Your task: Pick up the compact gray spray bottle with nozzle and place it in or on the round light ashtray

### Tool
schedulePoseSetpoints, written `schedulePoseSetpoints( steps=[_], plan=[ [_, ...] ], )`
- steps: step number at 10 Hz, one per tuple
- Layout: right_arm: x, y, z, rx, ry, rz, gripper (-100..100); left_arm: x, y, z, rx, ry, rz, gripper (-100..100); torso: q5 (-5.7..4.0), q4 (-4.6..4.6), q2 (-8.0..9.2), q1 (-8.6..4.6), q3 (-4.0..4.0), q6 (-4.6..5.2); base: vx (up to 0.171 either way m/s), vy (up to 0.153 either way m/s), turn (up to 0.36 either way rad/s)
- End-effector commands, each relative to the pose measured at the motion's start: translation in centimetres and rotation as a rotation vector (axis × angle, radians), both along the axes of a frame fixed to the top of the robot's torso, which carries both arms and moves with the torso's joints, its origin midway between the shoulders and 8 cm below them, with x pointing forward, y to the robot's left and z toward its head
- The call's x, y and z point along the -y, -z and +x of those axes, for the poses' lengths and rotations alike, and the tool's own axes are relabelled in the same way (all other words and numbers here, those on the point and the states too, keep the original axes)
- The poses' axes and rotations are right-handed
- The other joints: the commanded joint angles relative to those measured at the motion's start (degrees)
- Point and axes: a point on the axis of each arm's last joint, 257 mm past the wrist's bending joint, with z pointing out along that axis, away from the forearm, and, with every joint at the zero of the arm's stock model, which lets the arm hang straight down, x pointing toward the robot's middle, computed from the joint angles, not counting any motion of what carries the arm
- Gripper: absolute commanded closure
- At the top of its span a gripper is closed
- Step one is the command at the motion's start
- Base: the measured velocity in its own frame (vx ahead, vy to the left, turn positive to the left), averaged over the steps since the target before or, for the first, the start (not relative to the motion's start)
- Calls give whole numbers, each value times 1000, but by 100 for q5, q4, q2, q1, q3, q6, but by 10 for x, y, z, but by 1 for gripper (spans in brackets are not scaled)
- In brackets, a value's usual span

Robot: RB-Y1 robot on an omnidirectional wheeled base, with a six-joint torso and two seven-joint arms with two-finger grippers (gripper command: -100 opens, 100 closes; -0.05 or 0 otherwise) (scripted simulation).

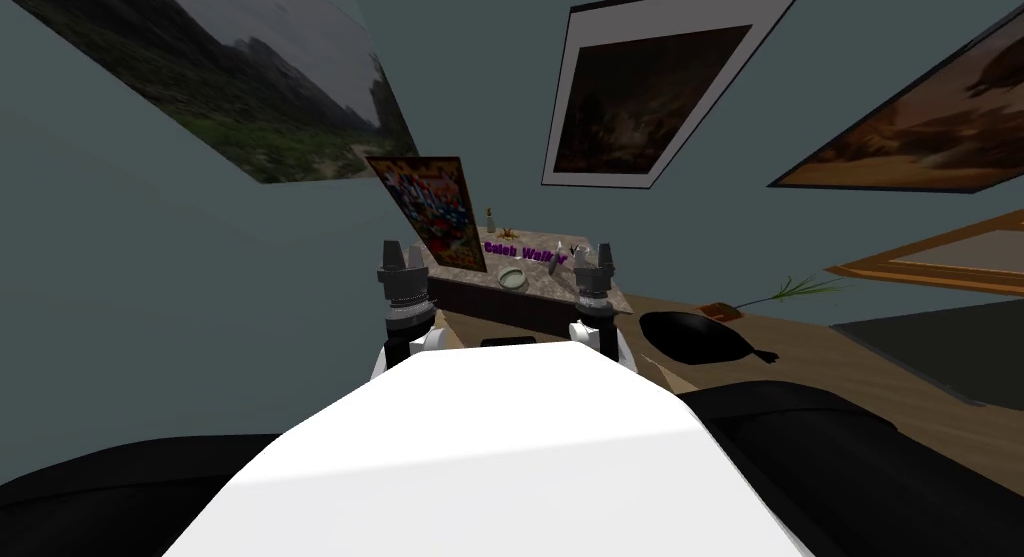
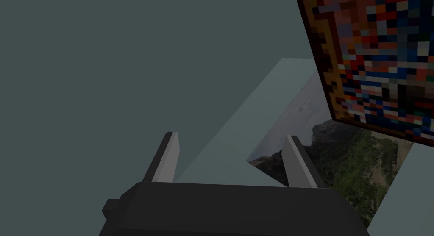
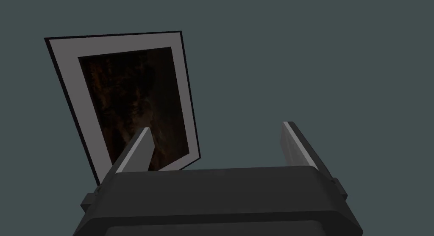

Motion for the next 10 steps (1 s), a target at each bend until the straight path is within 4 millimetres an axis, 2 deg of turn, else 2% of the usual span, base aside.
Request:
schedulePoseSetpoints(
  steps=[1,4,5,7,8,10],
  plan=[
    [0,11,9,-46,-3,-50,-100,0,0,0,0,0,0,0,0,0,0,0,0,0,-59,20,86],
    [7,36,28,-146,6,-146,-100,0,0,0,0,0,0,0,0,0,2,-1,1,0,-74,10,121],
    [6,37,28,-148,0,-158,-100,0,0,0,0,0,0,0,1,1,4,2,2,0,-58,16,12],
    [15,57,41,-225,14,-231,-100,0,0,0,0,0,0,0,1,-1,-3,1,-2,0,-54,16,89],
    [15,57,41,-226,10,-240,-100,0,0,0,0,0,0,0,1,-1,-5,3,-3,0,-37,16,43],
    [28,80,55,-310,33,-313,-100,0,0,0,0,0,0,0,1,-3,-12,5,-7,0,-39,31,103]
  ],
)
